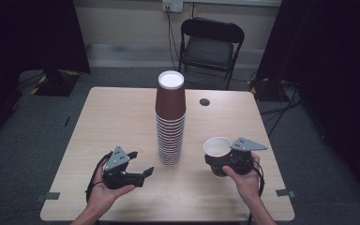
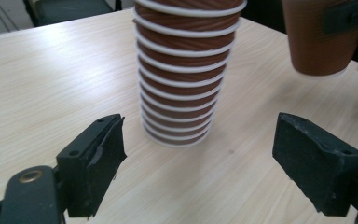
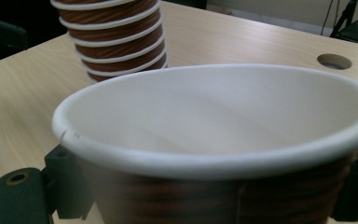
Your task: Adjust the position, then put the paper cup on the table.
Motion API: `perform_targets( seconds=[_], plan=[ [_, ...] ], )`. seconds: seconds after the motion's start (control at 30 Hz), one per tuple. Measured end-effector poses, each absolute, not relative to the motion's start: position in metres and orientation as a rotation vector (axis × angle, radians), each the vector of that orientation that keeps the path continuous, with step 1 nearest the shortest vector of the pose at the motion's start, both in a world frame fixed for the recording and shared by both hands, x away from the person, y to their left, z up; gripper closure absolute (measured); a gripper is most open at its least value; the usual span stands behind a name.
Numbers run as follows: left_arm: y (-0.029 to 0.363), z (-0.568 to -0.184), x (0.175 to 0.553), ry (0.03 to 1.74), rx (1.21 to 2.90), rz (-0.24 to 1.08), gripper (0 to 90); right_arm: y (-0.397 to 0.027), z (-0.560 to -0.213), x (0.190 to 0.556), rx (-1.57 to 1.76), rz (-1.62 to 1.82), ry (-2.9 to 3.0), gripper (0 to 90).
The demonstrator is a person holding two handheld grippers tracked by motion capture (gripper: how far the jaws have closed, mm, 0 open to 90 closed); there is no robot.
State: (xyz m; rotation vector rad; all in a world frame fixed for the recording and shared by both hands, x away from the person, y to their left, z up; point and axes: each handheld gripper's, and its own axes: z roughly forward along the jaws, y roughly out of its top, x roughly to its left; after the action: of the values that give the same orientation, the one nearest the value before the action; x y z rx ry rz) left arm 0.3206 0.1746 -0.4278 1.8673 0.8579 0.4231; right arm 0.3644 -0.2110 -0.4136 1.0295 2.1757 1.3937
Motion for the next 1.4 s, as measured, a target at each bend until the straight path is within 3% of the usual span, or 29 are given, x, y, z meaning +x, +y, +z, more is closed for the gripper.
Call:
perform_targets(
  seconds=[0.5, 1.07, 1.4],
  plan=[
    [0.203, -0.446, 0.317, 0.912, 1.856, 0.443, 16.4, -0.22, -0.42, 0.391, 1.11, 1.371, 2.096, 11.4],
    [0.206, -0.45, 0.327, 0.968, 1.835, 0.452, 15.9, -0.212, -0.407, 0.444, 1.154, 1.431, 2.023, 11.1],
    [0.207, -0.452, 0.329, 0.979, 1.836, 0.456, 16.0, -0.208, -0.422, 0.464, 1.19, 1.452, 1.985, 10.6]
  ],
)
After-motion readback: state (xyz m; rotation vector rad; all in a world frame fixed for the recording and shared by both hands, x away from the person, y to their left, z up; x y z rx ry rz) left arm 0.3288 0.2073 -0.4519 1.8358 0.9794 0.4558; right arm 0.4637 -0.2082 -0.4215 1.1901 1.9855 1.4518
